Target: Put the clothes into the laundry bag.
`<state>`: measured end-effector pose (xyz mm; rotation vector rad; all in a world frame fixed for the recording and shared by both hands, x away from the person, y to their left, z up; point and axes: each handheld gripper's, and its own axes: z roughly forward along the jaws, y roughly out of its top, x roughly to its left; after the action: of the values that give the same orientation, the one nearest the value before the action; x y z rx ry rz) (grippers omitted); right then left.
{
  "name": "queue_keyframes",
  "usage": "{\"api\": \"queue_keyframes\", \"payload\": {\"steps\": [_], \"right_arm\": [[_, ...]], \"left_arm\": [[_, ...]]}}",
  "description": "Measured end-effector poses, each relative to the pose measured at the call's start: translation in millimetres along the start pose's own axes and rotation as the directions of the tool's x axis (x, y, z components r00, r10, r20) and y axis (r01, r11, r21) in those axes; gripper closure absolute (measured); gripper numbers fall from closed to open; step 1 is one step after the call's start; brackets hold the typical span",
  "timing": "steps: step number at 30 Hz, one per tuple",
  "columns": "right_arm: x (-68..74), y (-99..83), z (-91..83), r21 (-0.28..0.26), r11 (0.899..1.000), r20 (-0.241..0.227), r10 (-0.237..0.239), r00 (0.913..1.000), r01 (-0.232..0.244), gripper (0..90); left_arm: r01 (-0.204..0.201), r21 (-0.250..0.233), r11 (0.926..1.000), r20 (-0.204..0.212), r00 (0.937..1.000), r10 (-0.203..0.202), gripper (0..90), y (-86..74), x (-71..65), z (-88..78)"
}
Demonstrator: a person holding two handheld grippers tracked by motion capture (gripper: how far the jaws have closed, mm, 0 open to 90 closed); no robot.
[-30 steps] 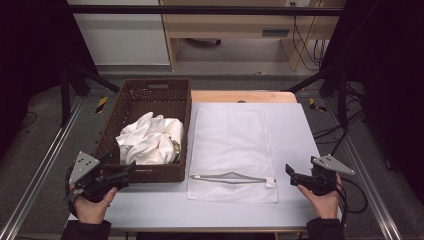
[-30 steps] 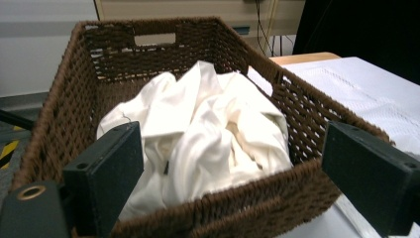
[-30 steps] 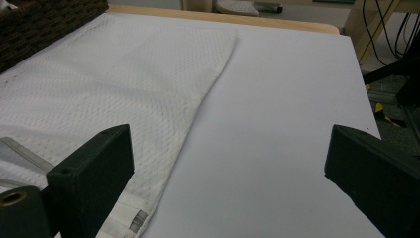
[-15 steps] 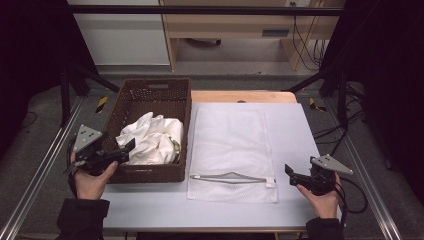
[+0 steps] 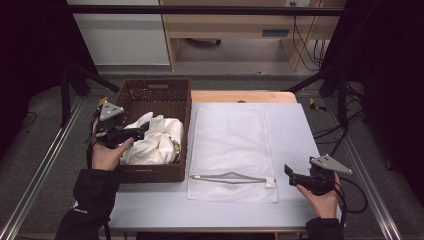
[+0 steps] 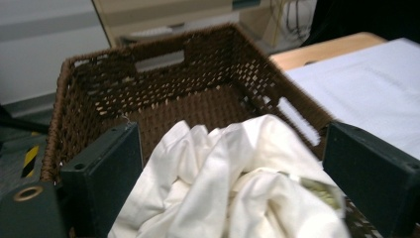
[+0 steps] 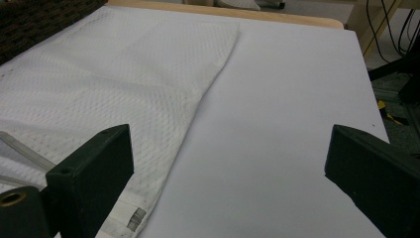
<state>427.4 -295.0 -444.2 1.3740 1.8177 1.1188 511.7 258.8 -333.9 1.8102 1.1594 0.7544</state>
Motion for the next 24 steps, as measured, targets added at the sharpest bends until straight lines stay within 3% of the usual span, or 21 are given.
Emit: {"api": "queue_keyframes", "payload": {"steps": [6,8,13,19,24], "right_arm": [[0.2,-0.9,2.5,0.008,1.0,-0.002,-0.003,1.0,0.003,5.3],[1.3,-1.8,4.8,0.018,1.0,-0.005,-0.01,0.9999,0.01,5.3],[1.8,-2.1,5.0,0.021,1.0,-0.008,-0.015,0.9999,0.015,5.3],[1.2,-2.4,4.9,0.022,1.0,-0.008,-0.014,0.9999,0.014,5.3],[2.7,-3.2,7.1,0.033,0.999,-0.011,-0.026,0.9996,0.026,5.2]], "left_arm": [[0.02,0.076,0.9969,-0.013,0.9997,-0.019,5.0,-5.8,8.9,26.5],[-0.01,0.113,0.9936,-0.023,0.9996,0.013,5.0,-8.7,9.6,37.2],[-0.032,0.165,0.9858,-0.021,0.9991,0.036,4.6,-13.0,9.5,50.8],[-0.049,0.263,0.9637,0.015,0.9988,0.047,3.7,-28.1,9.8,65.5],[-0.074,0.333,0.94,0.051,0.9968,0.061,2.1,-34.7,7.4,71.7]]}}
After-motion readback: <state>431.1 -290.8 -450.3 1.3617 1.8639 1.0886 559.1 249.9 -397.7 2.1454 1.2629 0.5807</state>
